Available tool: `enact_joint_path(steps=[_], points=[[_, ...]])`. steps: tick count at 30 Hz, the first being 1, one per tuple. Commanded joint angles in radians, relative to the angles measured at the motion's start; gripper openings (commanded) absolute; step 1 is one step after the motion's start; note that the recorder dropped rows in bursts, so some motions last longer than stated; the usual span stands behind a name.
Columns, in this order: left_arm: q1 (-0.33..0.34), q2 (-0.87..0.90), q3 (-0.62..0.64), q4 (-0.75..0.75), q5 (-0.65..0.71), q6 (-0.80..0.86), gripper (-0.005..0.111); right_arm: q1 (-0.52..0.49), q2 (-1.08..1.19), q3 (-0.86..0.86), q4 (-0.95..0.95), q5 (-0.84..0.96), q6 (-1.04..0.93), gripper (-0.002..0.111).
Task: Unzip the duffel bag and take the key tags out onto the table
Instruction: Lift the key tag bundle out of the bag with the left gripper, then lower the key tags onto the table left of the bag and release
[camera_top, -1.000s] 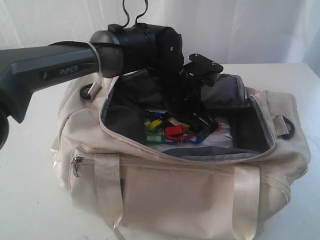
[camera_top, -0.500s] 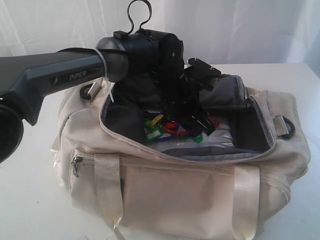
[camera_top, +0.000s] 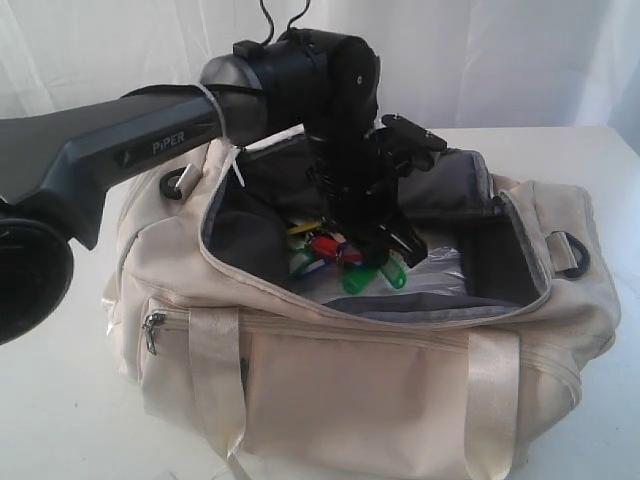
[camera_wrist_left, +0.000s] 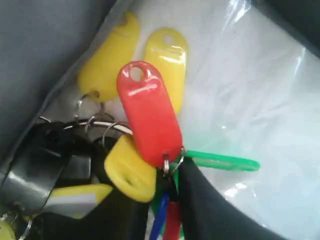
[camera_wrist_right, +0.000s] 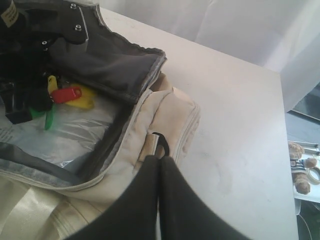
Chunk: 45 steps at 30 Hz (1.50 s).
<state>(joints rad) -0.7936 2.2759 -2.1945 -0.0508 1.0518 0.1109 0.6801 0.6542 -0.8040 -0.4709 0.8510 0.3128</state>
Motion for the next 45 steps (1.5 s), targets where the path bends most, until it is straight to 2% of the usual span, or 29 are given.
enact_joint_path(steps=[1, 10, 15, 25, 29, 35, 40, 43, 45], points=[[-0.008, 0.004, -0.105, 0.007, 0.141, 0.001, 0.0, -0.003, -0.006, 0.006, -0.008, -0.019, 0.004, 0.0], [-0.008, 0.004, -0.286, 0.007, 0.169, 0.024, 0.0, -0.003, -0.006, 0.006, -0.008, -0.019, 0.004, 0.0], [-0.008, -0.01, -0.339, 0.007, 0.169, 0.027, 0.0, -0.003, -0.006, 0.006, -0.008, -0.019, 0.004, 0.0], [-0.006, -0.116, -0.344, 0.014, 0.169, 0.072, 0.0, -0.003, -0.006, 0.006, -0.008, -0.019, 0.004, 0.0], [-0.006, -0.167, -0.341, 0.084, 0.169, 0.072, 0.0, -0.003, -0.006, 0.006, -0.008, -0.019, 0.004, 0.0], [-0.006, -0.252, -0.34, 0.103, 0.169, 0.072, 0.0, -0.003, -0.006, 0.006, -0.008, -0.019, 0.004, 0.0], [-0.006, -0.347, -0.251, 0.181, 0.169, 0.07, 0.0, -0.003, -0.006, 0.006, -0.016, -0.016, 0.004, 0.0], [-0.006, -0.499, -0.055, 0.199, 0.169, 0.065, 0.0, -0.003, -0.006, 0.006, -0.016, -0.016, 0.004, 0.0], [-0.006, -0.593, 0.047, 0.282, 0.169, 0.056, 0.0, -0.003, -0.006, 0.006, -0.012, -0.016, 0.004, 0.0]])
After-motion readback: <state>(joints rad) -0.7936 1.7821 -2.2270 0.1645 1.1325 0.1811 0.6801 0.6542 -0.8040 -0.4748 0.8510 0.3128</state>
